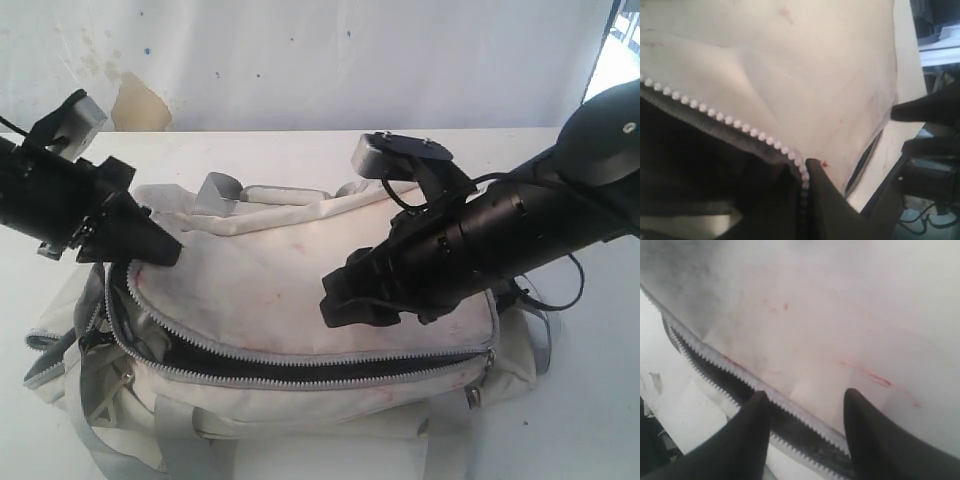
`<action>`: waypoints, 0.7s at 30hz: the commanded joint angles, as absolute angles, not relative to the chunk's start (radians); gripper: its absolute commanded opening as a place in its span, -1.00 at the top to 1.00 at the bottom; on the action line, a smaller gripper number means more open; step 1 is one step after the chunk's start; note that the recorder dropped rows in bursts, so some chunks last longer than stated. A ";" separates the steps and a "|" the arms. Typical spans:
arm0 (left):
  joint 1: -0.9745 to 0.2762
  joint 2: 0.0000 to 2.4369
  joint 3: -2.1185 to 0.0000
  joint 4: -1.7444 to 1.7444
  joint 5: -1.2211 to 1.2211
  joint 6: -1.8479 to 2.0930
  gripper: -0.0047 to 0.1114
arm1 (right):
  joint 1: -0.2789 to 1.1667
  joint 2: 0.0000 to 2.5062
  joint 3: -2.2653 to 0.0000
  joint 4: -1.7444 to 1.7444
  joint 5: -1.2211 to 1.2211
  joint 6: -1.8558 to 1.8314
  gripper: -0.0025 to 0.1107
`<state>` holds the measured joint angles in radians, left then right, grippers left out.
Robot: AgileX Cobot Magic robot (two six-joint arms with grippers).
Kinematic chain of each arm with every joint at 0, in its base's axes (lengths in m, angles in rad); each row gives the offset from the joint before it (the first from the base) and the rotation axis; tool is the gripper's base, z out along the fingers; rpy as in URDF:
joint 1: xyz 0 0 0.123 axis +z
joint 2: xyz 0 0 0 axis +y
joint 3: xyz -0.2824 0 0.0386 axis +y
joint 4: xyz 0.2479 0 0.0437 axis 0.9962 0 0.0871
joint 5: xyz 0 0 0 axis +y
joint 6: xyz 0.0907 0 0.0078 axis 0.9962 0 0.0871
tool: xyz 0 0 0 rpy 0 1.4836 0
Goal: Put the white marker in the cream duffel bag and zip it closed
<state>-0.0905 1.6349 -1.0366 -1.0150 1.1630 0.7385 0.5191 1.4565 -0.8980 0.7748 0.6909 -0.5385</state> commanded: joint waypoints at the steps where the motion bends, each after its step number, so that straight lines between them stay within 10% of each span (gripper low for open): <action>1: -0.094 1.631 -1.043 -0.895 1.187 0.748 0.92 | 0.518 1.447 -0.934 0.632 0.699 -0.405 0.30; 21: -0.096 1.600 -1.043 -0.845 1.112 0.779 0.10 | 0.448 1.447 -0.992 0.197 0.717 -0.040 0.55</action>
<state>-0.0905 1.6300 -1.0366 -0.8470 1.1488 0.7625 0.4805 1.4565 -0.9846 0.2119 0.7069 -0.0486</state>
